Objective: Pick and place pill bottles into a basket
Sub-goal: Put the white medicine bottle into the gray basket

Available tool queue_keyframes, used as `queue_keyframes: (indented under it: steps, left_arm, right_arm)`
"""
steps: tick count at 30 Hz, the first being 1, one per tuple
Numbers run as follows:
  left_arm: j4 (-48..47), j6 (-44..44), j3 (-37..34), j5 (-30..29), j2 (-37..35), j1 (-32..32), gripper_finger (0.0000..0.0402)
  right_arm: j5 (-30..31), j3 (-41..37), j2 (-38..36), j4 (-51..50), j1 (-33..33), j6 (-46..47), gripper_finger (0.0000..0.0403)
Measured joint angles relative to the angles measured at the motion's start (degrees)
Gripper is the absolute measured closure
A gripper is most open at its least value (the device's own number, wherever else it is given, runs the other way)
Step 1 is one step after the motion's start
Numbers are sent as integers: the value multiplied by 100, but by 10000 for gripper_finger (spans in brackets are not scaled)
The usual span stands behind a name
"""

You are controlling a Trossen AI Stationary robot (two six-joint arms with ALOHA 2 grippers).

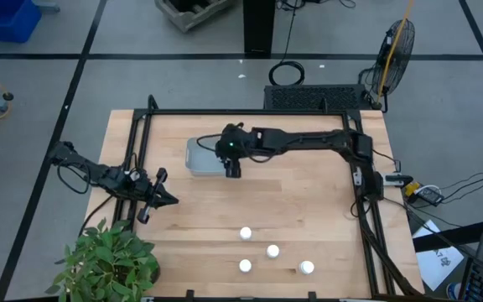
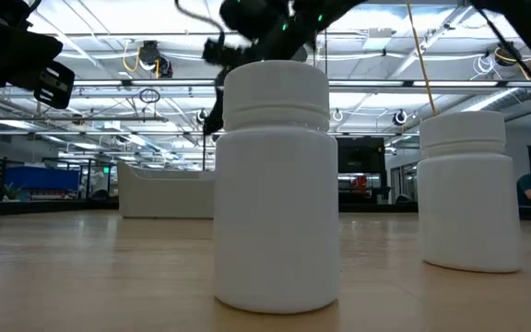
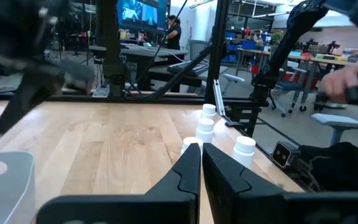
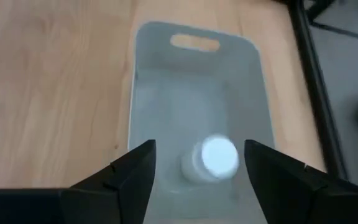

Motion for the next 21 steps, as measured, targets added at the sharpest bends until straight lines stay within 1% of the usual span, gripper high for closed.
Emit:
queue_keyframes:
  steps: [3, 5, 8, 10, 12, 15, 21]
  left_arm:
    - [-5, 1, 0, 0, 0, 0, 378]
    - [-4, 0, 0, 0, -2, -1, 378]
    - [-4, 0, 0, 0, -2, -1, 378]
    - [-15, 0, 0, 0, -2, -1, 378]
    - [-1, 0, 0, -1, -1, 0, 378]
    - [-1, 0, 0, 0, -2, -1, 378]
    - [-4, 0, 0, 0, 0, -1, 378]
  right_arm:
    - [-32, 0, -371, -577, 283, 261, 165]
    - [-331, -30, -609, -1027, 558, 403, 165]
    - [-580, -379, -923, -1044, 1021, 630, 165]
    - [-393, -700, -1062, -1049, 1373, 654, 165]
    - [61, -1047, -1179, -944, 1780, 665, 165]
    - [462, -1498, -1368, -693, 2360, 843, 165]
    - [1076, -2166, -1987, -641, 3154, 1893, 165]
